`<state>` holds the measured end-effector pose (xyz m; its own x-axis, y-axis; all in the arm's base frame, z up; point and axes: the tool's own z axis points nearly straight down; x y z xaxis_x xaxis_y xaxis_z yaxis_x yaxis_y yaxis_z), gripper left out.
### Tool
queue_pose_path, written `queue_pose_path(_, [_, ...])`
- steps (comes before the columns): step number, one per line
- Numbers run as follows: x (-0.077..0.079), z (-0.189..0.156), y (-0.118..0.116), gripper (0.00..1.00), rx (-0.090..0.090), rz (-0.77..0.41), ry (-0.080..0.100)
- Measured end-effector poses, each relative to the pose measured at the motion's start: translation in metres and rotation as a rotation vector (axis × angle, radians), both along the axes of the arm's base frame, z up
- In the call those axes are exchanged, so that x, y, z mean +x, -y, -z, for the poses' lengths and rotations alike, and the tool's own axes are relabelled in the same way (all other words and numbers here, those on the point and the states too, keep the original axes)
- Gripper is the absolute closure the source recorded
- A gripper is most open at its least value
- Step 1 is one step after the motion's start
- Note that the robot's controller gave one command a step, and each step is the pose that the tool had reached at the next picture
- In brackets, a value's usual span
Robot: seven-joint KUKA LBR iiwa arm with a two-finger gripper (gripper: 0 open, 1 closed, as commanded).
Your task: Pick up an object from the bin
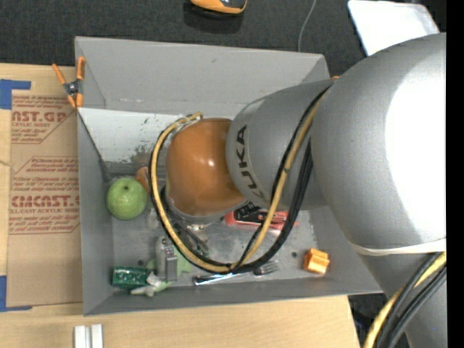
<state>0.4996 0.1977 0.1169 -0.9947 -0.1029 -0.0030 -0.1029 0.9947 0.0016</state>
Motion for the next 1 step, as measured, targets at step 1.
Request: queue_pose_path(1, [-0.0032, 0.0105, -0.027, 0.0, -0.004, -0.032, -0.006])
